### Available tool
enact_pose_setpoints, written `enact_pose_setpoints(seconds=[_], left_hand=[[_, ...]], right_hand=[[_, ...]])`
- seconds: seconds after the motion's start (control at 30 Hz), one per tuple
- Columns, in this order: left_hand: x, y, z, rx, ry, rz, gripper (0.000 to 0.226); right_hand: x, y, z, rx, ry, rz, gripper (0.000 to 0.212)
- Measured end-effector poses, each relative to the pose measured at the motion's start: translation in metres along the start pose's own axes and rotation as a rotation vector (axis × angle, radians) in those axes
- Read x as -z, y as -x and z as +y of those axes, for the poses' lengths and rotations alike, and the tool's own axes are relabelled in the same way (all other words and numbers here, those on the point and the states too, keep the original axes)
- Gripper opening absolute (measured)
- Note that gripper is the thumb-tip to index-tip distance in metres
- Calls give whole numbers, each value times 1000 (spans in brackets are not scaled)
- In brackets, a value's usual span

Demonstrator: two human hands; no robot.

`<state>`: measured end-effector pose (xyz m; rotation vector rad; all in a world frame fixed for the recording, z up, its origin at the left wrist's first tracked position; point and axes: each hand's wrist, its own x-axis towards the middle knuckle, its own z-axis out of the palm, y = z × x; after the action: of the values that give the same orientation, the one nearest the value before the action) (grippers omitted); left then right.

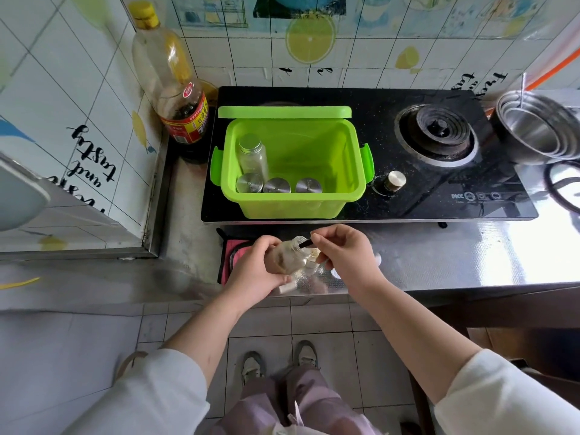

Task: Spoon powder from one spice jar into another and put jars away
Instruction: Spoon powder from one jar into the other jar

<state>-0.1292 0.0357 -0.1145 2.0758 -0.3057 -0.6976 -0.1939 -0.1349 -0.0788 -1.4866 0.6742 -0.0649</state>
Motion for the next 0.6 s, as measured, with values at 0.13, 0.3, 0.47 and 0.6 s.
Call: enact_pose_setpoints(seconds=[0.13,0.3,0.47,0.6], left_hand=[[2,2,3,-31,-85,-1,59],[3,3,4,-32,-107,-6,68],[3,4,5,-53,-178,-11,73],[3,3,2,-44,-204,-22,76]], right_hand=[[-1,0,-1,-69,-67,6,8],[3,-1,-1,-126,-97,29,8],[5,-2,-3,-170,-135,49,8],[8,-1,-4,-222,-222,57,8]])
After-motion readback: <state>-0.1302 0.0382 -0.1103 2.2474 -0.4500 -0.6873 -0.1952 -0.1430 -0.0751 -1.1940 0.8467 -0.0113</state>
